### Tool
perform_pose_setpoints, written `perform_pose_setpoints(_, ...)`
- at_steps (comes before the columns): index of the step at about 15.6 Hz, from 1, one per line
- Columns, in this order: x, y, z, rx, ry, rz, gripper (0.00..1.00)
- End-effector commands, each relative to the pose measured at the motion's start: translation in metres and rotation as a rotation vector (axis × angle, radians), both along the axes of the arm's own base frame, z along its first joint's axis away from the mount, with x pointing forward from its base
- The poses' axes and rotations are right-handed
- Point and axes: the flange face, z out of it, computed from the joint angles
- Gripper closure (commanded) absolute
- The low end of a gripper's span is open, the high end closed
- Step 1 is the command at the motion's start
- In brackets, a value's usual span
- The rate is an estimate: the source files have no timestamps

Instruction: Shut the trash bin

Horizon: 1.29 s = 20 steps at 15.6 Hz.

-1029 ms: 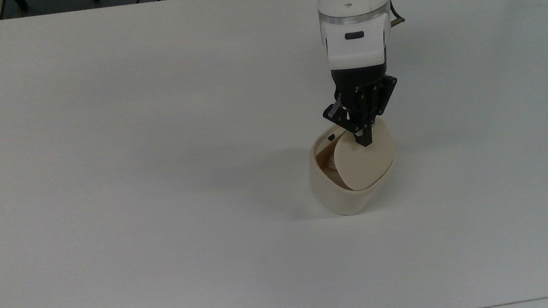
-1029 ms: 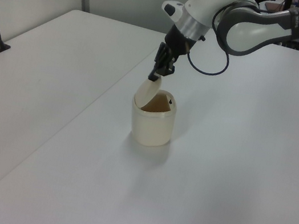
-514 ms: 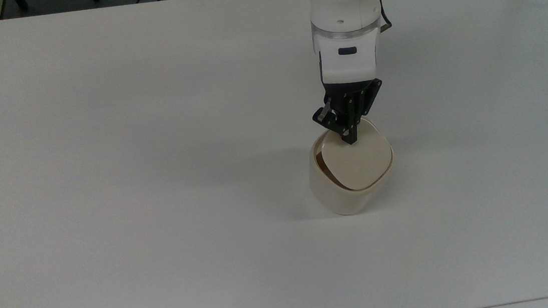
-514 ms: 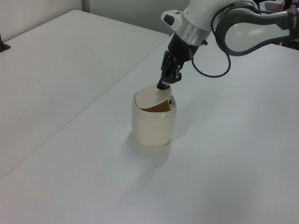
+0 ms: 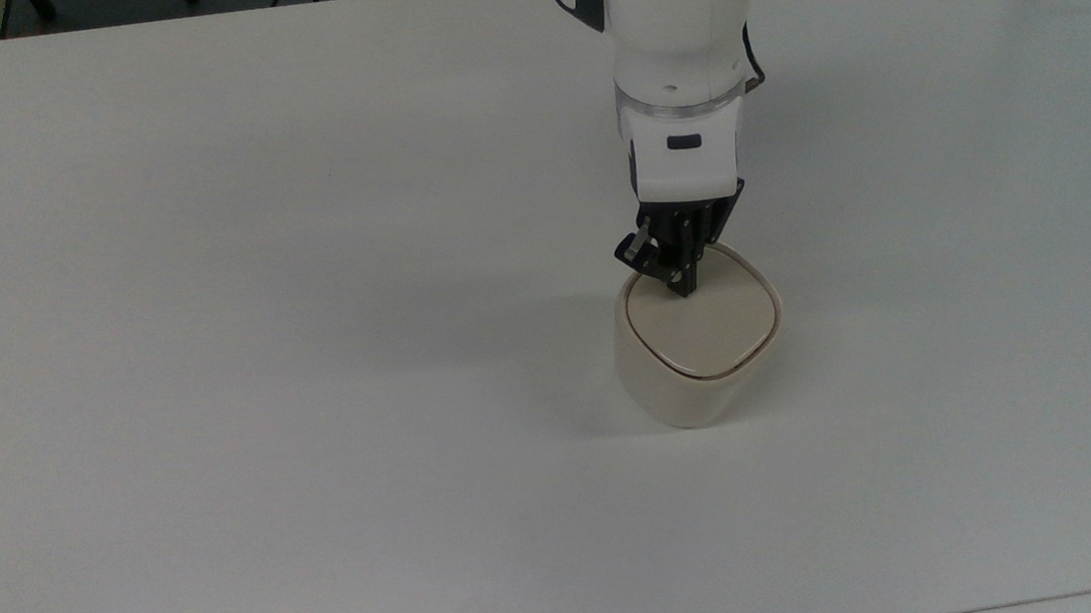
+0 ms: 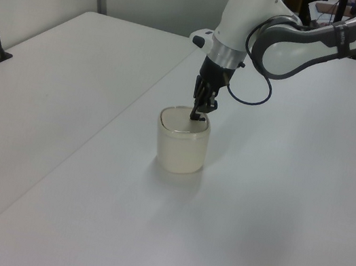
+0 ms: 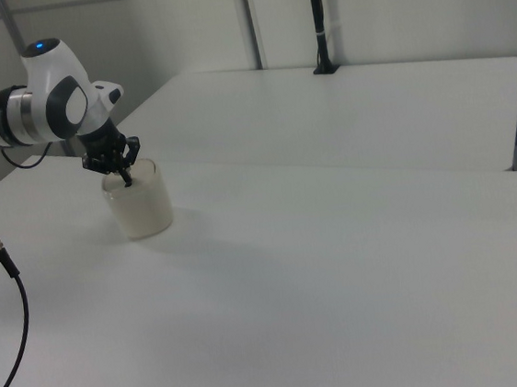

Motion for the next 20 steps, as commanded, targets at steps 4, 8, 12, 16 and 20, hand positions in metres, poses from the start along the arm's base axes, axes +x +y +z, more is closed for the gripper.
perform_pose_setpoints(4,-0.008,-0.010,0.023,-0.008,0.079,-0.014,1.00)
perform_pose_setpoints(8,-0.017,-0.052,0.068,0.019,0.111,-0.144,1.00)
perform_pose_setpoints(12,-0.042,-0.113,0.109,-0.002,0.219,-0.343,1.00)
perform_pose_setpoints(16,-0.074,-0.166,0.138,-0.083,0.308,-0.475,0.98)
perform_pose_setpoints(20,-0.100,-0.206,0.161,-0.057,0.294,-0.610,0.72)
